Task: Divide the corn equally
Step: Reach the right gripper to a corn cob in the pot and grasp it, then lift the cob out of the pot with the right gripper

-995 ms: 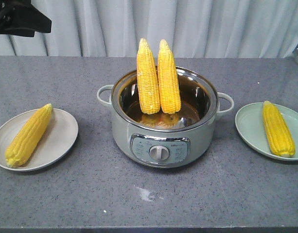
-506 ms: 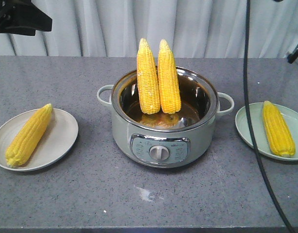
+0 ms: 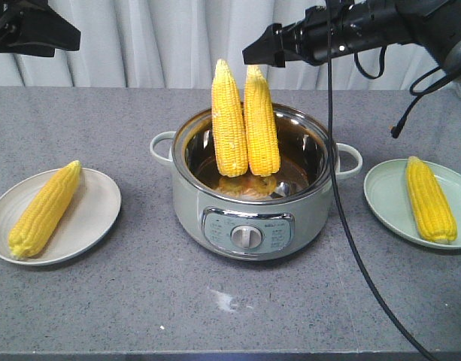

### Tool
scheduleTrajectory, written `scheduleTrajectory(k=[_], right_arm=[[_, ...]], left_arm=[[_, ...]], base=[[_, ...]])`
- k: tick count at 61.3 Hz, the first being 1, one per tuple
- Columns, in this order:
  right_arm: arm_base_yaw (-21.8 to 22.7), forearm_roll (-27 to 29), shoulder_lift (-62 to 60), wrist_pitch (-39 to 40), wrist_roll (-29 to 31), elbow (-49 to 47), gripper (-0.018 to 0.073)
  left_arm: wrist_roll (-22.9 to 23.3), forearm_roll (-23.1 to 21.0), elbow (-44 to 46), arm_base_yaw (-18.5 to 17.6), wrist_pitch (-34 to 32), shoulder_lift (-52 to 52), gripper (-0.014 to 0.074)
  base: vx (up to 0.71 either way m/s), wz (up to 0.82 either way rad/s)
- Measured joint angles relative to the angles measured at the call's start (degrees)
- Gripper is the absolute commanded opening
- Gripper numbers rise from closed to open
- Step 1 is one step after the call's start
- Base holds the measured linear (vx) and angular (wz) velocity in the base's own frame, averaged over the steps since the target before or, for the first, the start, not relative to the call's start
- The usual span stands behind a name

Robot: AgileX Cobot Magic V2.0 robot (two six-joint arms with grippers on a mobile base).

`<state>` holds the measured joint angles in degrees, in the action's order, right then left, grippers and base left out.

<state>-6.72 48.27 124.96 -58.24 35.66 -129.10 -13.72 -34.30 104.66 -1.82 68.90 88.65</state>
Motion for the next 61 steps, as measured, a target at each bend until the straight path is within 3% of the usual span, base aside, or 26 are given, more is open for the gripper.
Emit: scheduleTrajectory(k=[17,32,40,57,61], right_arm=[[-0.19,0.13,2.42,0.06,0.18,0.00,0.0634],[-0.19,0.33,4.31,-2.50,0.13,0.00,0.0547],[-0.19,0.08,4.95,-3.72,0.19,0.00,0.0424],[-0.19,0.93,4.95,-5.51,2.20,0.00,0.0028],[-0.19,1.13,4.95,-5.77,3.11,0.00,-0.0015]], left_arm=[[-0.05,0.00,0.00,0.00,0.07,0.00,0.0316],[-0.05,0.00,0.00,0.00,0.07,0.00,0.0316],[-0.05,0.00,0.00,0.00,0.07,0.00,0.0316],[-0.05,0.00,0.00,0.00,0.07,0.00,0.0316],[-0.05,0.00,0.00,0.00,0.07,0.00,0.0316]], base=[[0.00,0.00],[0.00,0.00],[0.00,0.00],[0.00,0.00],[0.00,0.00]])
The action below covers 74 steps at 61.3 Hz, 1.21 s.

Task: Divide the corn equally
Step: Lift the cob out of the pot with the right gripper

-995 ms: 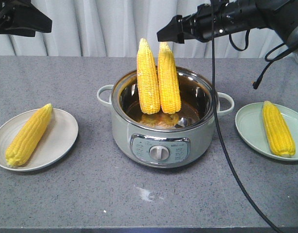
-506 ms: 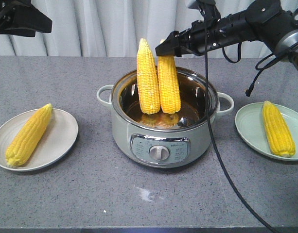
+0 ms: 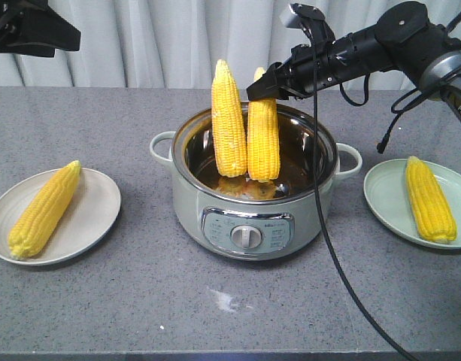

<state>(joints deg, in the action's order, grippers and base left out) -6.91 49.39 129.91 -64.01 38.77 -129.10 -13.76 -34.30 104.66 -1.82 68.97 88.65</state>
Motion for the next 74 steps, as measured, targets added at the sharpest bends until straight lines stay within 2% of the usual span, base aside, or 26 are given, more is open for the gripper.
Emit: scheduleTrajectory(k=[12,42,54,60,65,70,74], right_arm=[[0.00,0.00,-0.94,0.25,2.04,0.00,-0.0008],[0.00,0.06,-7.70,8.53,4.05,0.00,-0.0007],[0.00,-1.10,-17.46,8.36,3.94,0.04,-0.0004],[0.00,-4.79,-25.33,7.13,2.45,-0.01,-0.0004],[0.00,-10.20,-31.73,4.91,-0.20,-0.12,-0.0004],[0.00,-17.02,-37.89,1.58,-4.37,-0.37,-0.0004],[0.00,-22.49,-41.82,-0.49,-7.52,-0.46,-0.0004]], left_arm=[[0.00,0.00,0.00,0.00,0.00,0.00,0.0316],[0.00,0.00,0.00,0.00,0.02,0.00,0.0316],[0.00,0.00,0.00,0.00,-0.62,0.00,0.0316],[0.00,0.00,0.00,0.00,-1.87,0.00,0.0316],[0.00,-0.88,0.00,0.00,-3.74,0.00,0.0316],[-0.83,-3.72,0.00,-0.23,-6.73,0.00,0.0316],[-3.55,-7.12,0.00,-0.97,-10.00,0.00,0.0316]], base=[[0.00,0.00],[0.00,0.00],[0.00,0.00],[0.00,0.00],[0.00,0.00],[0.00,0.00],[0.00,0.00]])
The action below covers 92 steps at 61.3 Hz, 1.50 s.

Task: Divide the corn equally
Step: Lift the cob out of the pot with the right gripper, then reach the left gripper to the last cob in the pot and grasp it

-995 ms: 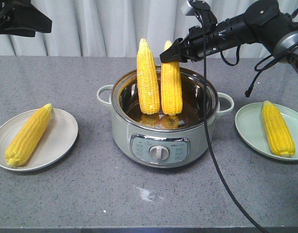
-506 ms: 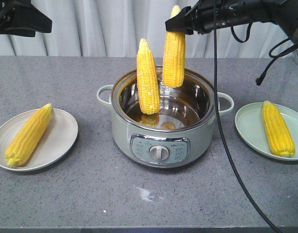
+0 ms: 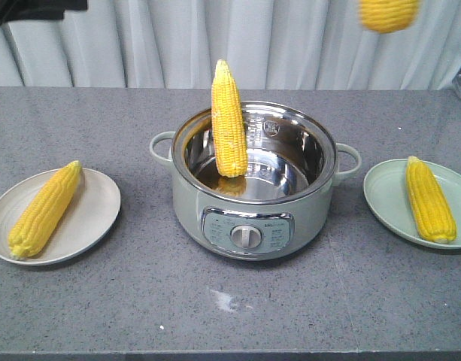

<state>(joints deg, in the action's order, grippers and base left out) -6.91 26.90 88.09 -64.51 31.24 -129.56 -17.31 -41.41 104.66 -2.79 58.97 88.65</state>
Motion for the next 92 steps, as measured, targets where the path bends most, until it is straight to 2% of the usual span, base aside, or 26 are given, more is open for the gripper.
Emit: scheduleTrajectory(k=[10,17,27,34,39,48,65,92], right_arm=[[0.00,-11.35,-6.23,-2.46,-5.66,0.00,-0.0004],[0.00,-16.21,-7.67,-4.76,-7.97,0.00,-0.0004],[0.00,-19.75,-7.68,-8.21,-9.26,0.18,-0.0004],[0.00,-20.37,-7.61,-8.51,-9.44,0.18,-0.0004],[0.00,-20.54,-7.61,-8.57,-9.44,0.18,-0.0004],[0.00,-20.54,-7.56,-8.69,-9.56,0.18,-0.0004],[0.00,-20.71,-7.56,-9.67,-9.61,0.18,-0.0004],[0.00,-20.78,-7.56,-9.67,-9.61,0.18,-0.0004]], left_arm=[[-8.02,-10.74,0.00,-4.19,-8.54,2.62,0.0330],[-11.32,-14.83,0.00,-6.74,-13.51,6.40,0.0389],[-15.21,-22.04,1.27,-8.31,-18.89,11.75,0.0536],[-18.62,-25.99,7.74,-9.57,-19.59,16.03,0.0595],[-19.45,-26.18,13.60,-10.72,-19.72,19.01,0.0596],[-18.94,-23.15,20.24,-12.21,-19.72,24.54,0.0593],[-15.93,-21.18,20.86,-12.51,-19.19,33.60,0.0593],[-14.06,-19.24,20.86,-12.62,-14.81,37.78,0.0593]], base=[[0.00,0.00],[0.00,0.00],[0.00,0.00],[0.00,0.00],[0.00,0.00],[0.00,0.00],[0.00,0.00],[0.00,0.00]])
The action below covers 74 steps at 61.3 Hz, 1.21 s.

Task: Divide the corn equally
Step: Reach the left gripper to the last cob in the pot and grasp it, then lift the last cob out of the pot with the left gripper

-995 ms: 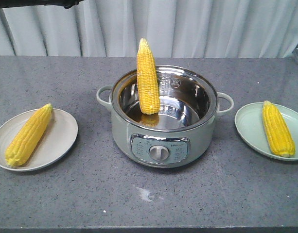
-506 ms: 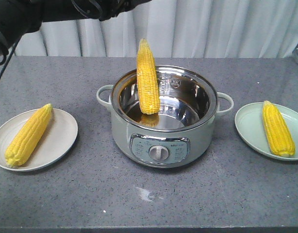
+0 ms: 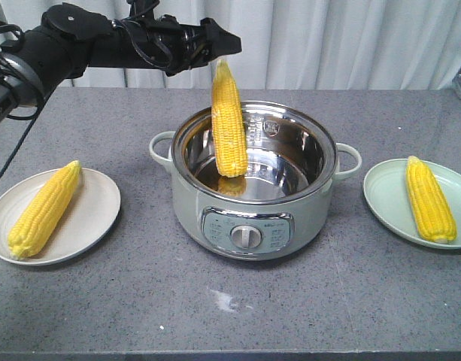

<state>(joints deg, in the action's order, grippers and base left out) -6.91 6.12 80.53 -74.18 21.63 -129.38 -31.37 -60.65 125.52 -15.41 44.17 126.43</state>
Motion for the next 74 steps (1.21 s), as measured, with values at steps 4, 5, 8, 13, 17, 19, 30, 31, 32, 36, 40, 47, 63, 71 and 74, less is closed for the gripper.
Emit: scheduleTrajectory(k=[4,5,8,13,17,19,30,31,32,36,40,47,63,71,74], right_arm=[[0.00,0.00,0.00,0.00,0.00,0.00,-0.0004],[0.00,0.00,0.00,0.00,0.00,0.00,-0.0004],[0.00,0.00,0.00,-0.02,0.00,0.00,-0.0004],[0.00,0.00,0.00,-0.02,0.00,0.00,-0.0004],[0.00,0.00,0.00,-0.02,0.00,0.00,-0.0004],[0.00,0.00,0.00,-0.02,0.00,0.00,-0.0004],[0.00,0.00,0.00,-0.02,0.00,0.00,-0.0004],[0.00,0.00,0.00,-0.02,0.00,0.00,-0.0004],[0.00,0.00,0.00,-0.02,0.00,0.00,-0.0004],[0.00,0.00,0.00,-0.02,0.00,0.00,-0.0004],[0.00,0.00,0.00,-0.02,0.00,0.00,-0.0004],[0.00,0.00,0.00,-0.02,0.00,0.00,-0.0004],[0.00,0.00,0.00,-0.07,0.00,0.00,-0.0004],[0.00,0.00,0.00,-0.07,0.00,0.00,-0.0004],[0.00,0.00,0.00,-0.07,0.00,0.00,-0.0004]], left_arm=[[0.07,0.52,0.00,0.00,1.09,0.38,0.0593],[0.07,0.60,0.00,0.00,1.32,0.47,0.0593],[0.07,0.90,0.00,-0.06,2.20,0.87,0.0593],[0.07,1.18,0.00,-0.44,3.03,1.58,0.0593],[0.07,1.23,0.00,-0.81,3.72,2.19,0.0593],[0.07,1.31,0.00,-0.94,3.86,2.43,0.0591],[0.07,1.51,0.00,-1.23,4.53,3.02,0.0538],[0.07,1.51,0.00,-1.23,4.58,3.02,0.0530],[0.07,1.51,0.00,-1.23,4.65,3.02,0.0517],[0.07,1.65,0.00,-1.23,4.77,3.02,0.0458],[0.07,1.64,0.00,-1.23,4.91,3.02,0.0380],[0.07,1.70,0.00,-1.23,5.62,3.02,0.0207],[0.07,1.41,0.54,-1.23,9.02,3.02,-0.0008],[0.07,1.75,3.48,-1.23,11.27,2.11,-0.0008],[0.07,1.75,4.96,-1.23,12.26,1.31,-0.0008]], base=[[0.00,0.00],[0.00,0.00],[0.00,0.00],[0.00,0.00],[0.00,0.00],[0.00,0.00],[0.00,0.00],[0.00,0.00],[0.00,0.00],[0.00,0.00],[0.00,0.00],[0.00,0.00],[0.00,0.00],[0.00,0.00],[0.00,0.00]])
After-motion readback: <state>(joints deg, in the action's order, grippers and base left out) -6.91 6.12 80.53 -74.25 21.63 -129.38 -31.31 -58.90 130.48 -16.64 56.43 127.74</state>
